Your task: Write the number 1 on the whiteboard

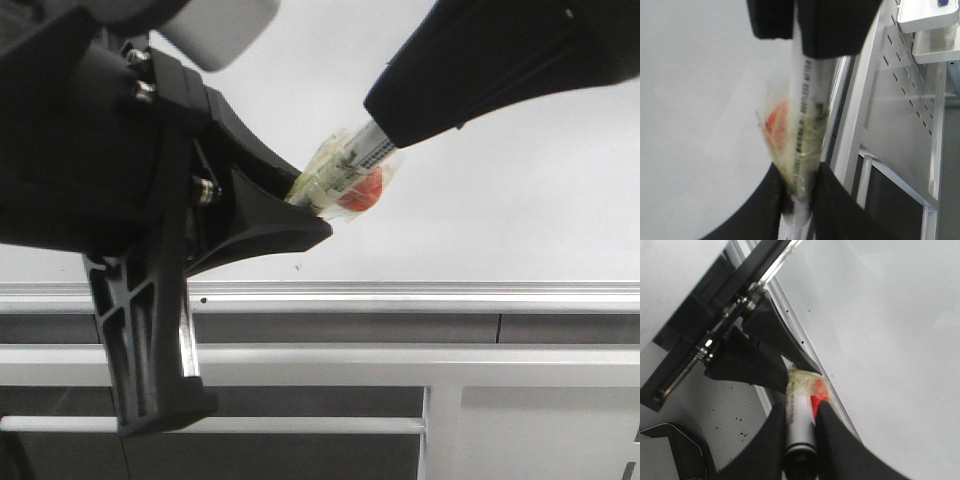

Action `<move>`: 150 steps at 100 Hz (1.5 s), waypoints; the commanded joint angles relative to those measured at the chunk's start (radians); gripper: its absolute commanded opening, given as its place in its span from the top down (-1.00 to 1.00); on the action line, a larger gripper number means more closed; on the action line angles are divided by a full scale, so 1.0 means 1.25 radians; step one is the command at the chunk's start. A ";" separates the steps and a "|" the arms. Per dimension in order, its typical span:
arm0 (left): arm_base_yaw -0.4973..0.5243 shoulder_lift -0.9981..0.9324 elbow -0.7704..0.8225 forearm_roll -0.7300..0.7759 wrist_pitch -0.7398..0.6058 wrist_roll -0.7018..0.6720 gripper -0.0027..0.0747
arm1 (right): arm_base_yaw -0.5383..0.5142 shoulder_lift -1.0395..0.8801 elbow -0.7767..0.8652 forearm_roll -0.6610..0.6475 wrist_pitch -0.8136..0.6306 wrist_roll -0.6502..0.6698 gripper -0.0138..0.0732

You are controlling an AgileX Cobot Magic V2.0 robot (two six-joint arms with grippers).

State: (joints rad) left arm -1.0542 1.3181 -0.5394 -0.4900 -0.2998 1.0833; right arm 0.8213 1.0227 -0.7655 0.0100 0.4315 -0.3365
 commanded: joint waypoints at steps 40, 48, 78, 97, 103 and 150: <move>-0.006 -0.137 -0.023 -0.073 0.000 -0.011 -0.14 | 0.003 -0.002 -0.027 0.012 -0.065 -0.008 0.83; -0.006 -0.179 -0.023 -0.119 0.046 -0.011 -0.14 | -0.003 -0.002 -0.027 0.012 -0.055 -0.006 0.83; -0.004 -0.387 -0.002 -0.208 0.103 -0.011 0.37 | -0.024 -0.074 -0.027 0.012 -0.016 0.073 0.83; 0.003 -0.480 0.082 -0.258 0.041 -0.011 0.98 | -0.024 -0.168 -0.001 0.012 0.005 0.092 0.83; 0.003 -0.492 0.109 -0.333 -0.002 -0.011 0.98 | -0.024 -0.201 0.020 0.012 0.005 0.106 0.82; 0.003 -0.502 0.153 -0.482 -0.150 -0.011 0.98 | -0.025 -0.491 0.280 0.012 -0.139 0.212 0.78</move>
State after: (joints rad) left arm -1.0506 0.6946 -0.3218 -1.0930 -0.4138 1.0797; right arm 0.7987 0.4434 -0.4406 0.0217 0.3864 -0.1088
